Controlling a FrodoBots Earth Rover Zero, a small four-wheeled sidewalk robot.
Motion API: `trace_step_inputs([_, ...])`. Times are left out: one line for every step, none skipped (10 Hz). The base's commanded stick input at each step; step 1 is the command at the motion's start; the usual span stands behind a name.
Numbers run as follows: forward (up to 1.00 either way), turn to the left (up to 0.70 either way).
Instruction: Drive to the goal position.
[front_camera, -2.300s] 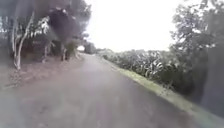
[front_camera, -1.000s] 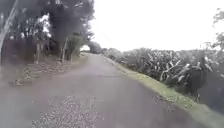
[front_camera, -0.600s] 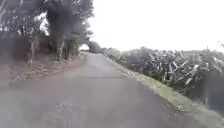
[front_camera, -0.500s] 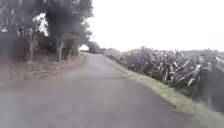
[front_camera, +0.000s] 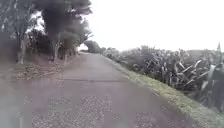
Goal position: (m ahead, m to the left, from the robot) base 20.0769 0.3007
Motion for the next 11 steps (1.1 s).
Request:
trace_step_inputs([1.0,0.0])
trace_step_inputs([1.0,0.0])
trace_step_inputs([1.0,0.0])
trace_step_inputs([1.0,0.0])
trace_step_inputs([1.0,0.4])
trace_step_inputs([1.0,0.4])
trace_step_inputs([1.0,0.33])
trace_step_inputs([1.0,0.16])
trace_step_inputs([1.0,0.06])
trace_step_inputs([1.0,0.07])
trace_step_inputs([1.0,0.12])
